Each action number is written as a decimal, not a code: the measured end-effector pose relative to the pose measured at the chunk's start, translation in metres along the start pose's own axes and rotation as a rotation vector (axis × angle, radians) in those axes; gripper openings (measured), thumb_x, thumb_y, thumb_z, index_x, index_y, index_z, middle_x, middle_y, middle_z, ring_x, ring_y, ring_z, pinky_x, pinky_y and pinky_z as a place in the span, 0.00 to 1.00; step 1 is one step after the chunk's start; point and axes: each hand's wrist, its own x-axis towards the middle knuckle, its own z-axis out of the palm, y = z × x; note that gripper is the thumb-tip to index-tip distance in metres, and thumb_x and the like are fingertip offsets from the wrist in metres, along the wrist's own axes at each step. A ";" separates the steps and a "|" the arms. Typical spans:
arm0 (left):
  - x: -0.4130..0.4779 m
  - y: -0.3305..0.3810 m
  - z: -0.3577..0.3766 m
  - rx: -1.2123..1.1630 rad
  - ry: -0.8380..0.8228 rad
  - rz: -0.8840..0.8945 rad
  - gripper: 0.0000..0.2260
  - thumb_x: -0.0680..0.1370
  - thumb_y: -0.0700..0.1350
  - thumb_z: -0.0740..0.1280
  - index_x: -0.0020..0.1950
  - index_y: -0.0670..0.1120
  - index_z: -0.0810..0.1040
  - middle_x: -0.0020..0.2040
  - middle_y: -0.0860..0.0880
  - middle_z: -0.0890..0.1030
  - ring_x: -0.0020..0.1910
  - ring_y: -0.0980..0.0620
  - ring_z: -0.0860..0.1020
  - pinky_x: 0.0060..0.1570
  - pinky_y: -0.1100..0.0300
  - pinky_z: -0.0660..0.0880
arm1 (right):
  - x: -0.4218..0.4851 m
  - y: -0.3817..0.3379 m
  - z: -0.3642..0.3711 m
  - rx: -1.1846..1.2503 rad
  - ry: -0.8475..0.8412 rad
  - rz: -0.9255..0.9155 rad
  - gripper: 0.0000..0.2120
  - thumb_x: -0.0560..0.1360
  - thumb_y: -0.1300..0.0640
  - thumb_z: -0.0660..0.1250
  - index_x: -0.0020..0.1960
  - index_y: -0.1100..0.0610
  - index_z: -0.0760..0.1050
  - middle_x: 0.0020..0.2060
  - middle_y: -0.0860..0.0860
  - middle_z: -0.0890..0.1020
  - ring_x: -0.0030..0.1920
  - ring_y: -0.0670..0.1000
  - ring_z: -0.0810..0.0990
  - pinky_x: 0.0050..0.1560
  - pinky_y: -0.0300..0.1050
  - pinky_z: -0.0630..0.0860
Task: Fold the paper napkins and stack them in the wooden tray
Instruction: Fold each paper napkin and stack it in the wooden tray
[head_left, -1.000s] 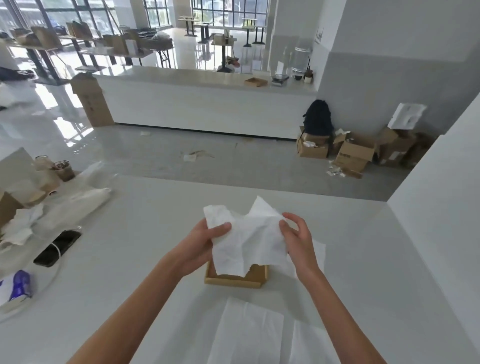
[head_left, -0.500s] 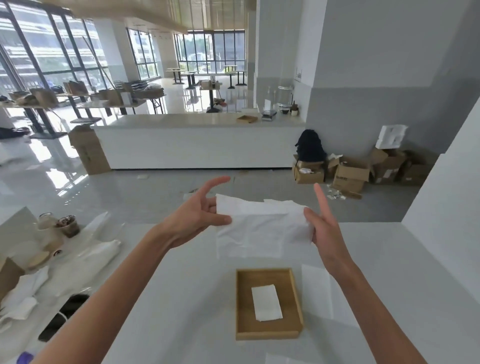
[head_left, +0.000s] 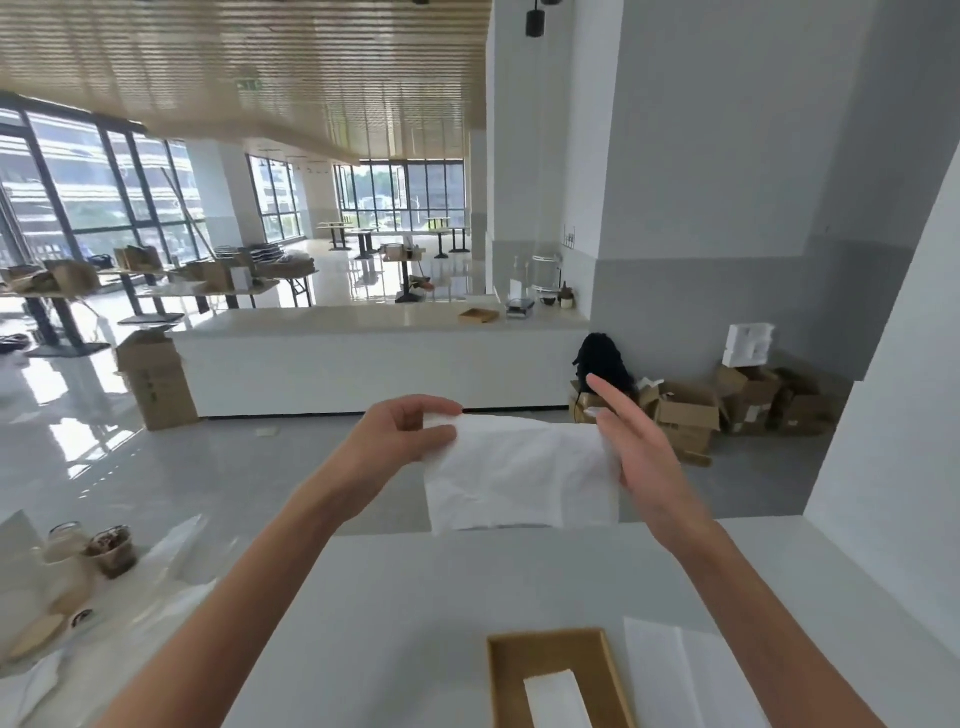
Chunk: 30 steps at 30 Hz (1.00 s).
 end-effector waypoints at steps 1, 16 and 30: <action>-0.002 0.000 -0.005 -0.024 -0.026 -0.017 0.15 0.76 0.35 0.72 0.61 0.47 0.82 0.50 0.49 0.86 0.44 0.55 0.84 0.45 0.67 0.77 | 0.000 -0.004 0.002 -0.019 -0.035 -0.018 0.17 0.83 0.53 0.59 0.68 0.37 0.73 0.67 0.53 0.76 0.69 0.55 0.69 0.65 0.45 0.72; -0.003 0.006 -0.014 0.125 0.077 0.034 0.07 0.80 0.42 0.68 0.54 0.46 0.84 0.49 0.42 0.86 0.42 0.53 0.81 0.40 0.61 0.77 | 0.014 -0.024 -0.007 -0.209 -0.123 -0.129 0.15 0.76 0.55 0.71 0.62 0.45 0.78 0.48 0.58 0.86 0.46 0.48 0.85 0.40 0.30 0.77; 0.009 0.008 -0.009 0.302 0.194 0.096 0.08 0.80 0.47 0.68 0.44 0.48 0.85 0.41 0.41 0.84 0.33 0.56 0.75 0.38 0.60 0.73 | 0.022 -0.015 -0.013 -0.124 0.032 -0.052 0.07 0.75 0.60 0.72 0.52 0.59 0.80 0.42 0.51 0.88 0.45 0.50 0.87 0.46 0.43 0.84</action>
